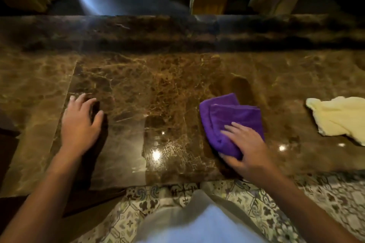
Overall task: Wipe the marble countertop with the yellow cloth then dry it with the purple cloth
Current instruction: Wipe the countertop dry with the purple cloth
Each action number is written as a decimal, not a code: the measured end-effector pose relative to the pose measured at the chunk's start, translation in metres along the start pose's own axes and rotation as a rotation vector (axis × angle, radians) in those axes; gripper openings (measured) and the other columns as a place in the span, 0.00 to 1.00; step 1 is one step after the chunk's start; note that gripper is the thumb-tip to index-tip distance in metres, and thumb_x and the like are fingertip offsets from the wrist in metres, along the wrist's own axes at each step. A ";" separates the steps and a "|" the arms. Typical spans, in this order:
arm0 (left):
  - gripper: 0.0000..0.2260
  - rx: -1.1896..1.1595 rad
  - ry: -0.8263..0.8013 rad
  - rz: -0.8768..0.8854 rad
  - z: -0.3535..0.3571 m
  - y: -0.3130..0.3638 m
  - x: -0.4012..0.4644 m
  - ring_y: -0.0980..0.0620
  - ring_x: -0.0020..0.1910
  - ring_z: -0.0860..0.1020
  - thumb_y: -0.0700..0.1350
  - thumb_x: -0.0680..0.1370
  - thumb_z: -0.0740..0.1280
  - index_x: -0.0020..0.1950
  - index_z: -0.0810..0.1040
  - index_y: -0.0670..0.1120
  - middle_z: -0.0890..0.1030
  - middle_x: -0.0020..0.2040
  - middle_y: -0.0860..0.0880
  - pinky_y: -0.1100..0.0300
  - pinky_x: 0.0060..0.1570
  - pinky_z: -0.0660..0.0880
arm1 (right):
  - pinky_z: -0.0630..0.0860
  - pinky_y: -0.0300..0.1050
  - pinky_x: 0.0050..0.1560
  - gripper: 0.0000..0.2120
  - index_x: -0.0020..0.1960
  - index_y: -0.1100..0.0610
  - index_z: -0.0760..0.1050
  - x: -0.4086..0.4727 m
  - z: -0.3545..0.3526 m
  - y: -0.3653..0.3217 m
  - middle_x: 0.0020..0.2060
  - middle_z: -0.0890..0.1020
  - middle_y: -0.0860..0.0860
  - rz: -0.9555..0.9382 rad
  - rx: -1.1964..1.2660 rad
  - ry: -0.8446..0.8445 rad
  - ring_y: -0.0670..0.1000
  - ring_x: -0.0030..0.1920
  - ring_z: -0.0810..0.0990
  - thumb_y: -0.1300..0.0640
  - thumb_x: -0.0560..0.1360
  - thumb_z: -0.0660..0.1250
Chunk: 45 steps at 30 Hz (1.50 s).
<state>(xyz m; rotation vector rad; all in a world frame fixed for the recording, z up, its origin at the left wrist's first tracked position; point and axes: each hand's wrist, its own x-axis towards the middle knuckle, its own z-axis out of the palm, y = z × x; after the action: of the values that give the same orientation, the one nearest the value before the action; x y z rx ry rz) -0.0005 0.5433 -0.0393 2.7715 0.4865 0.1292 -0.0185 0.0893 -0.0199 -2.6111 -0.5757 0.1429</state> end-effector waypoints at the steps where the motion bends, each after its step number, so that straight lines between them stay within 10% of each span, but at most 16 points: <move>1: 0.22 0.020 -0.017 0.009 0.004 -0.005 0.002 0.34 0.80 0.59 0.47 0.82 0.67 0.74 0.73 0.40 0.67 0.78 0.36 0.35 0.76 0.58 | 0.63 0.61 0.76 0.31 0.70 0.53 0.76 -0.007 0.006 -0.007 0.72 0.76 0.51 0.002 -0.003 -0.028 0.53 0.76 0.69 0.36 0.74 0.67; 10: 0.30 0.130 -0.077 0.058 0.021 -0.012 0.002 0.42 0.84 0.48 0.63 0.84 0.49 0.82 0.58 0.49 0.54 0.84 0.43 0.38 0.79 0.45 | 0.48 0.62 0.80 0.30 0.79 0.41 0.61 0.057 0.034 -0.015 0.82 0.59 0.49 0.201 -0.216 0.020 0.53 0.83 0.50 0.34 0.80 0.52; 29: 0.32 0.173 -0.073 0.047 0.024 -0.009 0.008 0.42 0.84 0.47 0.65 0.82 0.46 0.83 0.56 0.50 0.53 0.85 0.44 0.39 0.80 0.45 | 0.54 0.62 0.79 0.28 0.73 0.50 0.71 0.293 0.045 -0.028 0.76 0.71 0.54 0.255 -0.194 0.191 0.58 0.78 0.63 0.38 0.78 0.55; 45: 0.32 0.137 -0.049 0.061 0.025 -0.011 0.005 0.41 0.84 0.50 0.64 0.82 0.47 0.82 0.59 0.50 0.56 0.84 0.43 0.38 0.79 0.46 | 0.49 0.61 0.80 0.29 0.78 0.43 0.65 0.099 0.094 -0.110 0.81 0.62 0.49 -0.216 -0.199 -0.079 0.53 0.82 0.54 0.36 0.79 0.57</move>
<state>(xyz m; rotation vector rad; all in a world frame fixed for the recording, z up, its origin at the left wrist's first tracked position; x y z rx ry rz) 0.0042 0.5474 -0.0664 2.9168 0.4126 0.0432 0.0121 0.2585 -0.0530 -2.7196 -0.9388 0.1255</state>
